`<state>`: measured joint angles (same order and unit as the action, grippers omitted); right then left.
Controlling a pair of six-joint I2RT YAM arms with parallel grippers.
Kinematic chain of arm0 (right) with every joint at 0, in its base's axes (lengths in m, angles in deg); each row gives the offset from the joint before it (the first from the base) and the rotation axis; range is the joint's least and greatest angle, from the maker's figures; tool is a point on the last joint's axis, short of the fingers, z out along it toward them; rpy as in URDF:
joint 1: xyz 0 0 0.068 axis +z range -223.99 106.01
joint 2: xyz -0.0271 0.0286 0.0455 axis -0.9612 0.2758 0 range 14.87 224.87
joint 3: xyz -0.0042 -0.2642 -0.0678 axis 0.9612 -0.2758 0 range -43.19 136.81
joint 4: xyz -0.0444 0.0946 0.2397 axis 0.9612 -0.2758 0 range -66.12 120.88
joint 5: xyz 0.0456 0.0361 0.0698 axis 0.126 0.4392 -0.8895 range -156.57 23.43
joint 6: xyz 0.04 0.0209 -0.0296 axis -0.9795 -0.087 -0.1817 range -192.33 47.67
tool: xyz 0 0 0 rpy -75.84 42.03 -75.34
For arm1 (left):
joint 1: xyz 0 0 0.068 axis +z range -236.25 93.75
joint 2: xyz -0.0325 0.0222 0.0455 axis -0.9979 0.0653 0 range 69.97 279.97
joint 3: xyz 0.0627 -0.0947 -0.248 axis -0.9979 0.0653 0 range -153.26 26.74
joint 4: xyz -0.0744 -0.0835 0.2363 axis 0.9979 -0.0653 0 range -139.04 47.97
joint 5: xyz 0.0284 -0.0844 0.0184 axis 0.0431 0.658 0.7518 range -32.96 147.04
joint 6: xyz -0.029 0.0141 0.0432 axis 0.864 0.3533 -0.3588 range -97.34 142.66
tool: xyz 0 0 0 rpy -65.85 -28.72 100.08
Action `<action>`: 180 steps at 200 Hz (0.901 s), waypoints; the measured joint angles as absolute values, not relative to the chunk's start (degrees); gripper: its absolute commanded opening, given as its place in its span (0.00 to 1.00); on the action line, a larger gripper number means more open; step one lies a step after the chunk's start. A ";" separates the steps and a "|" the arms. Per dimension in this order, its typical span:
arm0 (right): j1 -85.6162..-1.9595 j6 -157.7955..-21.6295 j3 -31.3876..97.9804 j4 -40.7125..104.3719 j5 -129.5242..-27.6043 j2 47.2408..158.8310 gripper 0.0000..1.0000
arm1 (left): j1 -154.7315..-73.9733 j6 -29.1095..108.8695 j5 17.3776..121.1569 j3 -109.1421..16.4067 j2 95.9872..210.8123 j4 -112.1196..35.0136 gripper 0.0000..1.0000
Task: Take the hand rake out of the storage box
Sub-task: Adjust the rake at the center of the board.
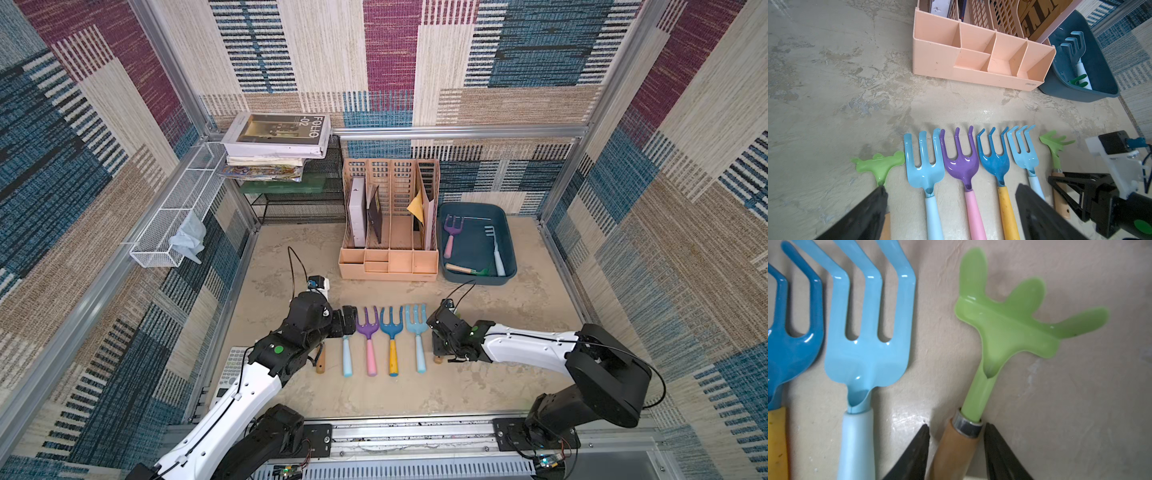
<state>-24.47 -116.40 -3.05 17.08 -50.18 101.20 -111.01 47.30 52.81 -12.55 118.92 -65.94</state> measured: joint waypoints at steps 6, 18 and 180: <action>-24.60 -115.75 -3.40 17.43 -50.40 100.98 0.38 | -110.96 47.33 52.70 -12.53 118.90 -65.94 0.98; -24.89 -114.76 -3.91 17.97 -50.82 100.65 0.37 | -110.92 47.33 52.48 -12.53 118.94 -65.94 0.98; -25.81 -108.73 -3.82 20.55 -52.24 101.61 0.33 | -110.83 47.30 52.39 -12.27 119.33 -65.96 0.98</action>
<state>-25.81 -108.73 -3.82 20.55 -52.24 101.61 -110.83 47.30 52.39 -12.27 119.33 -65.96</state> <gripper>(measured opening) 0.325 0.984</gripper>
